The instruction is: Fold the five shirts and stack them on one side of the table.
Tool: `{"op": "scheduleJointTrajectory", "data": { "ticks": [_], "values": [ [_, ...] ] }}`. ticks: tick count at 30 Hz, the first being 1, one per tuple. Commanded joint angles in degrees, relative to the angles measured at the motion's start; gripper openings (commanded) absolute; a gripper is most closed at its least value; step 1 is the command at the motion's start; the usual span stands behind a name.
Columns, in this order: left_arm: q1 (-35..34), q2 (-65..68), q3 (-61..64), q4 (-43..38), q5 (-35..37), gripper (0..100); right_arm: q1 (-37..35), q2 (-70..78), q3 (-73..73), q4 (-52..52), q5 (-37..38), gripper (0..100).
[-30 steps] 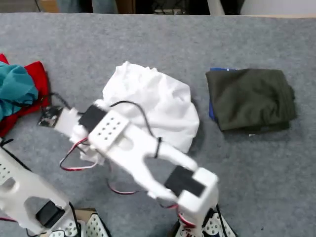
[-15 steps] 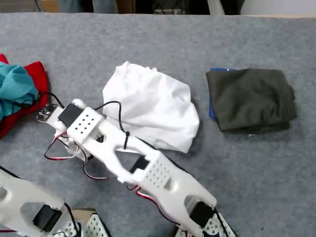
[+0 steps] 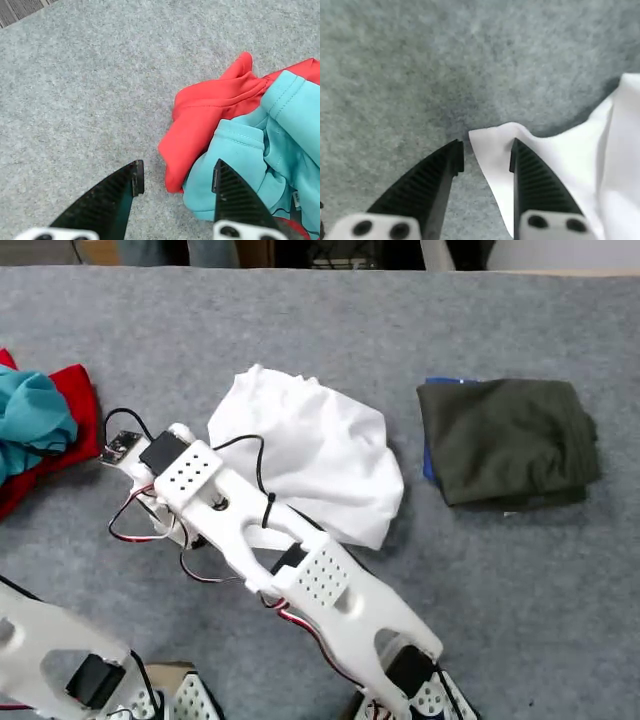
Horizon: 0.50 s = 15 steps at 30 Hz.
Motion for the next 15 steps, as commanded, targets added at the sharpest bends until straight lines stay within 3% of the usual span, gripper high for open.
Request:
{"op": "scheduleJointTrajectory", "data": {
  "ticks": [1, 15],
  "values": [
    [-0.04, -3.43, 0.04, 0.35, -0.62, 24, 0.62, -0.4, -0.13, 0.09, -0.62, 16.7],
    [-0.22, -3.43, 0.04, 0.35, -0.53, 24, -1.32, 5.93, -0.57, -2.81, -0.53, 16.5]
  ]
}}
